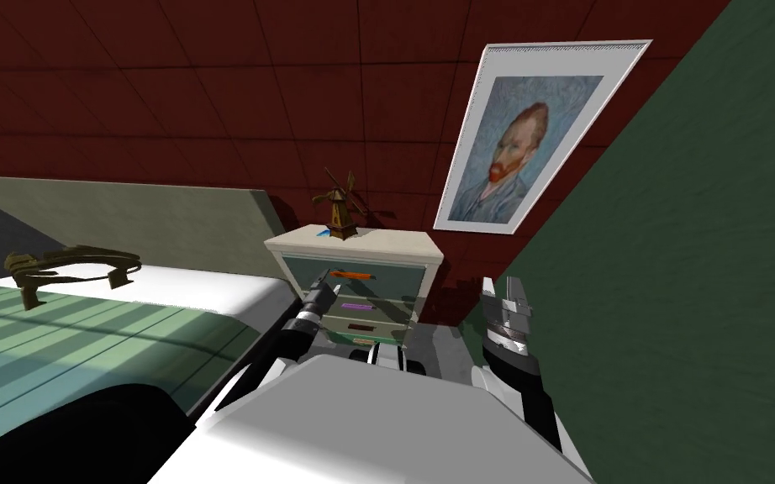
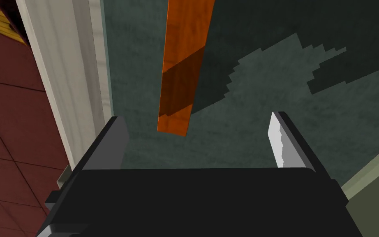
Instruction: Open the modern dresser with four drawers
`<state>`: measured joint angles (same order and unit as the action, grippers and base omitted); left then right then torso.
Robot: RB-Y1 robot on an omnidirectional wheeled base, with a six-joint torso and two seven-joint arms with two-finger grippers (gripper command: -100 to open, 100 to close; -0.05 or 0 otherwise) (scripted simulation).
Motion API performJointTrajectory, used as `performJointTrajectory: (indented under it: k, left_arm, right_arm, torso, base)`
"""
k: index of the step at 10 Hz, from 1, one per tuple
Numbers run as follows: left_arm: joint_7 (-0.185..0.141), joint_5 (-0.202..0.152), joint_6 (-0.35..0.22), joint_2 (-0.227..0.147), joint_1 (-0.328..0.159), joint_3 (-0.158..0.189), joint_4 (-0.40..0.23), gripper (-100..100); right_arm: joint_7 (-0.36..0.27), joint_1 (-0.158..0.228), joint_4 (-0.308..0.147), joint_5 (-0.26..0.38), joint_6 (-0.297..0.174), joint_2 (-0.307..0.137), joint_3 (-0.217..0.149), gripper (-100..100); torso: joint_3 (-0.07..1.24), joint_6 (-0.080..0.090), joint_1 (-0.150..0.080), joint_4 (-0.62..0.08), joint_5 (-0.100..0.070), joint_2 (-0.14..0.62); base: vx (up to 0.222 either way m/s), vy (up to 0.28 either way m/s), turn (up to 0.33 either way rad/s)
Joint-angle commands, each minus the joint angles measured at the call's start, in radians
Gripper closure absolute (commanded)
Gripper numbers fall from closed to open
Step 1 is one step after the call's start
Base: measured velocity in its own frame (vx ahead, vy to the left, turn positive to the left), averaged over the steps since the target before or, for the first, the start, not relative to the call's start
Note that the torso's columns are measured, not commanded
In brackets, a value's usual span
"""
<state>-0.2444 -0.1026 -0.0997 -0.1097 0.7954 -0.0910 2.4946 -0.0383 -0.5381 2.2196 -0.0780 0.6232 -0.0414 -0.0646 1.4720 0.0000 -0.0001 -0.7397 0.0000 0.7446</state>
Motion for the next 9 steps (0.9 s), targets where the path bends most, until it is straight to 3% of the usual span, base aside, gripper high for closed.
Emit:
performJointTrajectory:
  k: [1,2,7,8,9]
  left_arm:
    - [-0.002,-0.001,-0.005,-0.001,0.007,0.003,0.012,-100]
    - [-0.003,-0.002,-0.007,-0.002,0.008,0.003,0.014,100]
    - [-0.007,-0.003,0.006,-0.015,0.039,-0.001,0.044,100]
    - [0.003,0.008,0.0,-0.017,0.049,-0.035,0.048,100]
    - [0.006,0.011,-0.001,-0.018,0.051,-0.043,0.05,100]
  right_arm:
    - [0.0,0.0,0.0,0.0,0.0,0.0,0.0,0]
    - [0.0,0.0,0.0,0.0,0.0,0.0,0.0,0]
    - [0.0,0.001,0.0,0.0,0.0,0.0,0.0,0]
    - [0.0,0.0,0.0,0.0,0.0,0.0,0.0,0]
    - [0.0,0.0,0.0,0.0,0.0,0.0,0.0,0]
  torso:
    - [0.001,0.0,0.0,0.0,0.0,-0.003]
    - [0.002,0.0,0.0,0.001,0.0,-0.003]
    - [0.004,0.001,0.0,0.004,0.002,-0.008]
    - [0.007,0.001,0.0,0.004,0.001,-0.013]
    - [0.005,0.0,0.0,0.004,0.001,-0.009]
  base:
    - [0.07,0.001,-0.003]
    - [0.011,0.0,0.001]
    - [-0.154,-0.008,0.017]
    - [-0.15,0.008,0.142]
    - [-0.204,0.027,0.097]
